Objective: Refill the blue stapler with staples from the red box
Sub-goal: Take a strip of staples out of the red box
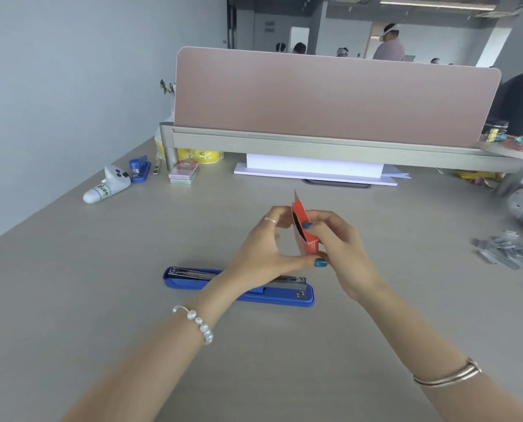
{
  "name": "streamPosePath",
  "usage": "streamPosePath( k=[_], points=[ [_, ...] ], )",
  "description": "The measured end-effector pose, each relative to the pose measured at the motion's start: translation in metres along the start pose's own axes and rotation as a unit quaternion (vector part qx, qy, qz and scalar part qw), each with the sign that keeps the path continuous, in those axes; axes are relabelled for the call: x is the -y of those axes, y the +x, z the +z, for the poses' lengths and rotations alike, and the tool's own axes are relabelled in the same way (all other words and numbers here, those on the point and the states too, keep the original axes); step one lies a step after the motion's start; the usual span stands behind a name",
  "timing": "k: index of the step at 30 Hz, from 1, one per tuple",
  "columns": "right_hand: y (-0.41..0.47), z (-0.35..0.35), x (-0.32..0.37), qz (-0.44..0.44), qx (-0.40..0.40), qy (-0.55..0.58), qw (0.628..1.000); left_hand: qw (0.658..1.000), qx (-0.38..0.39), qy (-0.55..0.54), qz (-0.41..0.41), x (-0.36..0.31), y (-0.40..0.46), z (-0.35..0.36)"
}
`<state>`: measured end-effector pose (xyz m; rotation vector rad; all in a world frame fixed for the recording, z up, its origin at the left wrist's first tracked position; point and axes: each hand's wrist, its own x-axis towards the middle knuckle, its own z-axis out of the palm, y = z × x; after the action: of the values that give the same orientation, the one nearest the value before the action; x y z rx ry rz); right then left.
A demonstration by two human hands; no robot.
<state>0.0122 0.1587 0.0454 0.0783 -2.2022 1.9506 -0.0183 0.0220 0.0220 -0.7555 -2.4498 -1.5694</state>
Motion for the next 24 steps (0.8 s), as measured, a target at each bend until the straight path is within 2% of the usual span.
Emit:
streamPosePath(
  k=[3, 7, 11, 14, 19, 24],
  points=[
    [-0.011, 0.003, -0.011, -0.014, 0.007, -0.008, 1.000, 0.998, -0.062, -0.008, 0.003, 0.004, -0.011, 0.014],
    [-0.017, -0.001, -0.019, -0.072, -0.027, -0.135, 0.988, 0.994, -0.078, 0.064, 0.035, 0.010, -0.019, 0.016],
    [-0.021, -0.005, -0.020, -0.167, -0.042, -0.193, 0.966, 0.986, -0.101, 0.124, 0.049, 0.013, -0.020, 0.013],
    [-0.023, -0.008, -0.019, -0.220, -0.026, -0.224, 0.949, 0.989, -0.097, 0.097, 0.057, 0.016, -0.019, 0.012],
    [-0.021, -0.014, -0.019, -0.239, 0.021, -0.219, 0.946, 0.991, -0.098, 0.058, 0.065, 0.017, -0.021, 0.011],
    [-0.020, -0.016, -0.024, -0.271, 0.042, -0.268, 0.924, 0.989, -0.113, 0.039, 0.087, 0.020, -0.021, 0.010]
  ],
)
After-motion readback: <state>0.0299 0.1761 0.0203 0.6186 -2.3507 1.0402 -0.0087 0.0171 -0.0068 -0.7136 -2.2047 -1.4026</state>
